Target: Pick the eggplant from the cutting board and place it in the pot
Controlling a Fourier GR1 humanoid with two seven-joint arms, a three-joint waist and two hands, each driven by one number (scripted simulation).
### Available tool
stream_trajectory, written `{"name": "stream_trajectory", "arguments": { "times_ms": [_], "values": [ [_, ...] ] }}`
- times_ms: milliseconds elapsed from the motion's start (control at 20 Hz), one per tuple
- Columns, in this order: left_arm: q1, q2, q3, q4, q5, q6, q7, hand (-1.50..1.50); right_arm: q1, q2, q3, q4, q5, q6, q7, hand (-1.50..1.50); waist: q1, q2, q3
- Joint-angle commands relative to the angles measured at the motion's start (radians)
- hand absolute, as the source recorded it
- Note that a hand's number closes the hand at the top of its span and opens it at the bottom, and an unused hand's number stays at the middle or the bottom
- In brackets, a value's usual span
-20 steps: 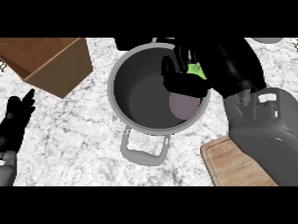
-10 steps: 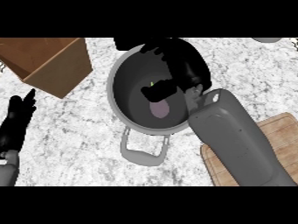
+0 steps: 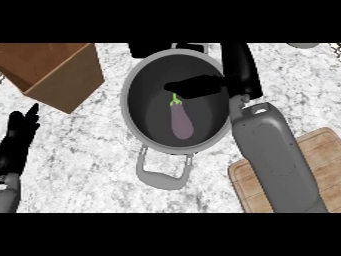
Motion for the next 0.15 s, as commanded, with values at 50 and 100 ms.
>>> {"name": "stream_trajectory", "arguments": {
  "times_ms": [50, 100],
  "values": [
    [0.044, -0.015, 0.001, -0.034, -0.008, 0.005, -0.01, 0.0, 0.071, -0.066, -0.14, -0.058, -0.07, -0.037, -0.079, -1.5, -0.005, -0.003, 0.0],
    [0.051, -0.012, 0.001, -0.056, -0.01, 0.003, 0.015, 0.0, 0.071, -0.063, -0.156, -0.081, -0.086, -0.034, -0.061, -1.5, -0.004, -0.003, 0.0]
  ]
}}
